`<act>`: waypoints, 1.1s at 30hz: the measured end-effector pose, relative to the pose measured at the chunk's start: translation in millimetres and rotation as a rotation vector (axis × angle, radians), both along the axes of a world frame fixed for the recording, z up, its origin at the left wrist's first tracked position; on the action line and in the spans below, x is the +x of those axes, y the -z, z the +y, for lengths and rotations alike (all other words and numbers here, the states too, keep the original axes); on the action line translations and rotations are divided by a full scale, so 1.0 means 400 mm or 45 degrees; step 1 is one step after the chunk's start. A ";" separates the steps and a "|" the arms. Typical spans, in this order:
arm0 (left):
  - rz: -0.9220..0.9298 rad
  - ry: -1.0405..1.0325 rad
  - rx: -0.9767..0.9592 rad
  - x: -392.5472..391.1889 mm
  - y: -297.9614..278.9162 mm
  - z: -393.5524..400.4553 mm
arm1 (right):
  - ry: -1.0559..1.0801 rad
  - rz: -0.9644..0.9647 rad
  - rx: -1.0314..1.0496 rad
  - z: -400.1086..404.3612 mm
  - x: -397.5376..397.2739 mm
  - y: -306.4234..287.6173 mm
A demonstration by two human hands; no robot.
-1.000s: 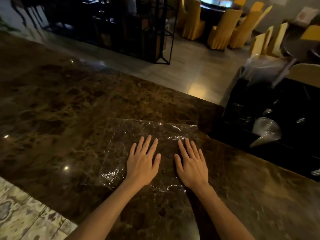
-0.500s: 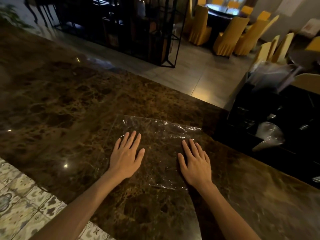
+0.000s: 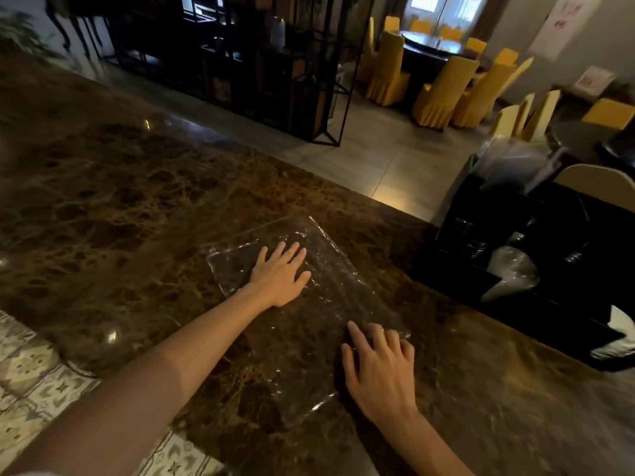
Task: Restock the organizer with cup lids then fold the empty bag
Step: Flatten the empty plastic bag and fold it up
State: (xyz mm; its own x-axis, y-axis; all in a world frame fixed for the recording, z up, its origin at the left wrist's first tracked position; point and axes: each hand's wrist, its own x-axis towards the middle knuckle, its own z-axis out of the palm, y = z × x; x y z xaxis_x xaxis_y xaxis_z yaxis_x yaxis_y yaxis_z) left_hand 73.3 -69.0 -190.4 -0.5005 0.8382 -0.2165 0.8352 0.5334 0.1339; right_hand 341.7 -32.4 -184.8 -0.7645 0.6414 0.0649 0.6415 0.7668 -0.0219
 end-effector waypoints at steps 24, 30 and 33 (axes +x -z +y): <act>-1.025 -0.854 0.697 -0.117 -0.053 -0.207 | 0.449 0.552 -1.204 0.281 -0.116 -0.051; -1.130 -0.761 0.711 -0.152 -0.036 -0.206 | 0.375 0.474 -1.327 0.326 -0.157 -0.061; -1.122 -0.699 0.713 -0.165 -0.041 -0.211 | 0.355 0.531 -1.357 0.338 -0.145 -0.060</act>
